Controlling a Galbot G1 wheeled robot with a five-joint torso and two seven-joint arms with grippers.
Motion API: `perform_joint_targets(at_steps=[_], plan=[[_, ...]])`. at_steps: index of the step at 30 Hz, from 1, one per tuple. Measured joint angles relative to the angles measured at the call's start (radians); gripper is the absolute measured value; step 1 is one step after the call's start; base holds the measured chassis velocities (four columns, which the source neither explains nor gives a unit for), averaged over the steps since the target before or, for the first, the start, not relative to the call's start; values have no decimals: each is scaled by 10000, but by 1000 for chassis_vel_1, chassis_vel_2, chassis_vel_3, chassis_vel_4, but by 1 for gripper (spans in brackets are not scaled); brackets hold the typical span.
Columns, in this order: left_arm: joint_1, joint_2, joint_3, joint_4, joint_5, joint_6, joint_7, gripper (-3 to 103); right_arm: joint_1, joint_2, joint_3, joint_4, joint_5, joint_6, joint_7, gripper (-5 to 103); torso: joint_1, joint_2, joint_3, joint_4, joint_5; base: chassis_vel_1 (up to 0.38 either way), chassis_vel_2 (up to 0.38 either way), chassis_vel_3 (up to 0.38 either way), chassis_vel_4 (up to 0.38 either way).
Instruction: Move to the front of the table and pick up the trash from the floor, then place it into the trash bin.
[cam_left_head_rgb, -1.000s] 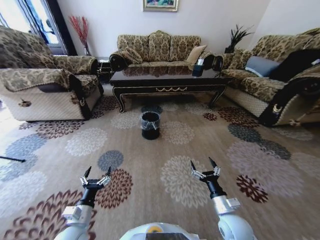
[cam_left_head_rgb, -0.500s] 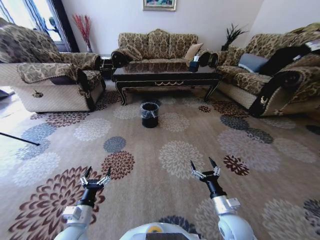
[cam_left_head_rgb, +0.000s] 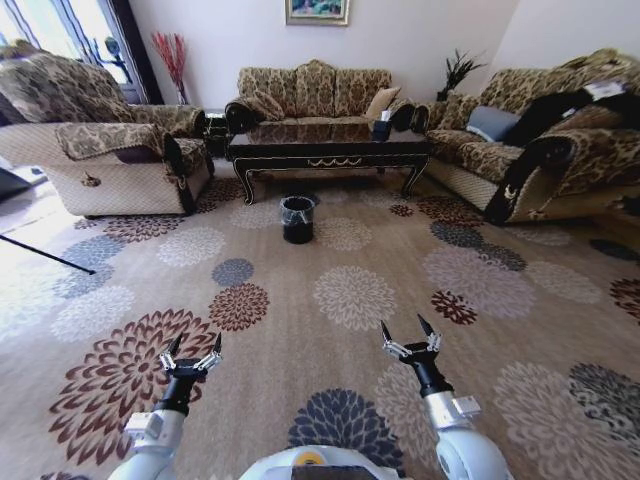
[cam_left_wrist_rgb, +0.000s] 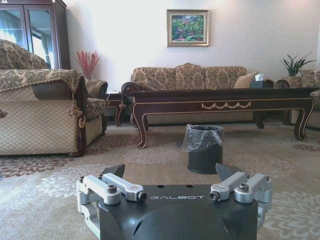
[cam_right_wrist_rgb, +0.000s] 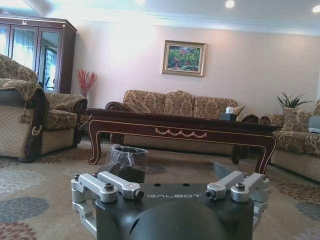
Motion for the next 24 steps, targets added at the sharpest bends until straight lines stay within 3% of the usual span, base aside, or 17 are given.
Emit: perform_joint_targets(at_steps=[7,24], plan=[[2,0,0,0,0,0,0,100,-4,0,0,0,0,0,0,100,1,12,7,1,2,-7,8,7,-11],[2,0,-1,0,0,0,0,100,-4,0,0,0,0,0,0,100,46,726,675,0,2,0,0,0,0]])
